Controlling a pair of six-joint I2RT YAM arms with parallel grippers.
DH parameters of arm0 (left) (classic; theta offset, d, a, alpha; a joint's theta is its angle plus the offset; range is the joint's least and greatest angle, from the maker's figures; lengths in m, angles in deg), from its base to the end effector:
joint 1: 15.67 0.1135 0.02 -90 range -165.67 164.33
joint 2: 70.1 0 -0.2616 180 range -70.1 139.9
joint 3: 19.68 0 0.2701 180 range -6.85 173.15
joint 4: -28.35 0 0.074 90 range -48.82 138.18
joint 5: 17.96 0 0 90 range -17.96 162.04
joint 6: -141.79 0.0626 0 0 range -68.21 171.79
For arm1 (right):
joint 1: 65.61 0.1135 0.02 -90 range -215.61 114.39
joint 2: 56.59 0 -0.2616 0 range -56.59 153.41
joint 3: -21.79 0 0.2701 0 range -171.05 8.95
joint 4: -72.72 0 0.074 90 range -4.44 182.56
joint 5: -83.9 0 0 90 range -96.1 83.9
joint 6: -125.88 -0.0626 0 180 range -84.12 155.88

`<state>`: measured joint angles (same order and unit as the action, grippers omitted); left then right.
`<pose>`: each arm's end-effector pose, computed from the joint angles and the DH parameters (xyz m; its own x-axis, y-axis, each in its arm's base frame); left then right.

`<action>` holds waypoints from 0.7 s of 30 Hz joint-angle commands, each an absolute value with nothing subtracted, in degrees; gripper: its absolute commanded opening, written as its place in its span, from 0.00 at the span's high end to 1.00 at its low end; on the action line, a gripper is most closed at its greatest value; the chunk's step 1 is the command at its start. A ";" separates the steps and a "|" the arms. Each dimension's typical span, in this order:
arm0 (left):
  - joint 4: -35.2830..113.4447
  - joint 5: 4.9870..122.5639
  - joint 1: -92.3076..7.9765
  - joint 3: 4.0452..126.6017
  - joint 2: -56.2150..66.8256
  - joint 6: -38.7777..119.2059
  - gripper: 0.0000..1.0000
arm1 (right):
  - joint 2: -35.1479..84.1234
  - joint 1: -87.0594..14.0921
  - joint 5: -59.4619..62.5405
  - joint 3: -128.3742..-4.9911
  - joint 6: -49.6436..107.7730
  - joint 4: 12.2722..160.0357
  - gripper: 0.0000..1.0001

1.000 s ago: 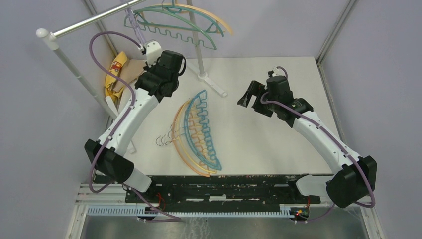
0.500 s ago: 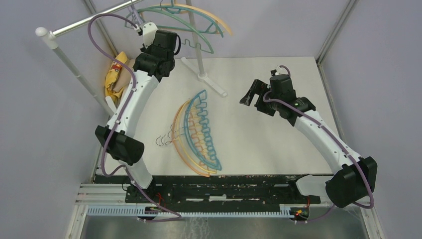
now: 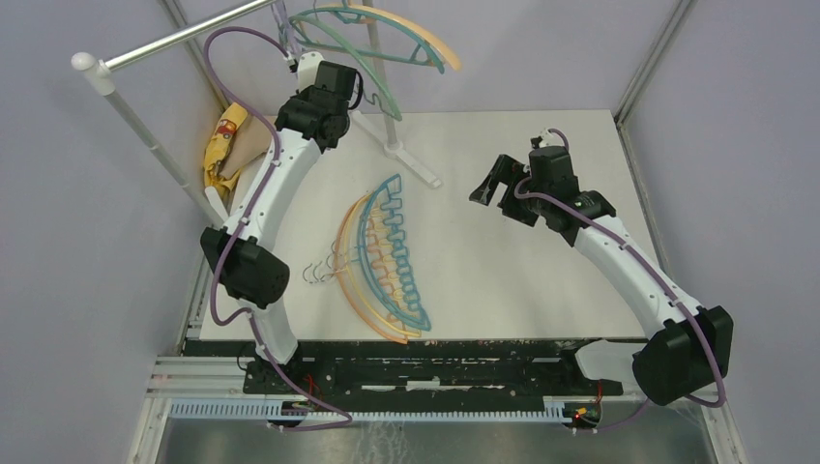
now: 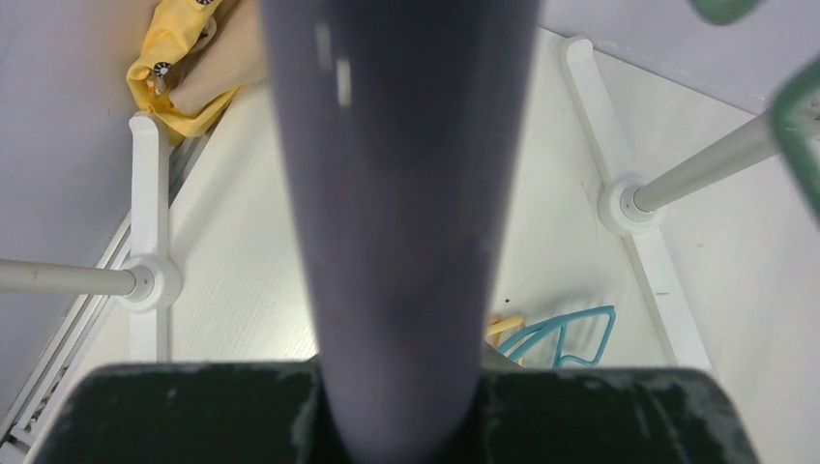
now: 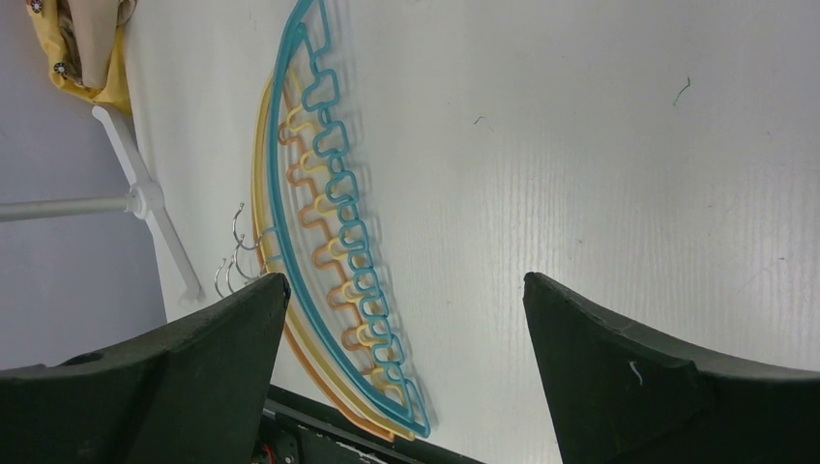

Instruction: Organize the hangers

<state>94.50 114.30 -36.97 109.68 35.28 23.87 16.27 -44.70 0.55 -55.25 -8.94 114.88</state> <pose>0.4116 -0.1153 0.3947 -0.4611 -0.1922 -0.8663 -0.4656 0.8834 0.0519 0.2960 0.1208 0.2994 -0.7177 0.4753 -0.5089 0.0933 0.7899 0.6062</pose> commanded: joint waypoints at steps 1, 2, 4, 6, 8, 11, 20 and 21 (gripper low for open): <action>95.39 111.37 -36.89 111.45 35.54 27.41 0.97 | 14.91 -45.26 1.46 -54.11 -9.38 111.87 0.00; 95.34 110.86 -36.91 111.41 35.49 27.56 0.94 | 14.87 -45.34 1.61 -53.95 -9.34 111.72 0.00; 94.98 109.74 -36.93 110.95 35.02 28.10 0.84 | 14.79 -45.45 1.81 -53.60 -9.18 111.55 0.00; 94.59 108.95 -36.91 109.69 33.89 28.45 0.67 | 14.70 -45.46 2.26 -53.29 -8.71 111.32 0.00; 93.41 107.94 -36.94 107.28 31.88 28.86 0.54 | 14.79 -45.49 2.24 -53.27 -8.02 111.63 0.00; 90.22 105.55 -37.02 100.72 26.85 29.32 0.33 | 14.87 -45.48 2.36 -52.79 -7.26 111.33 0.00; 79.68 97.11 -39.45 74.89 6.25 28.97 0.01 | 15.65 -45.25 6.09 -49.40 -6.77 107.72 0.00; 79.19 97.12 -40.28 71.34 4.37 28.64 0.01 | 15.84 -45.00 6.72 -49.15 -6.42 107.18 0.00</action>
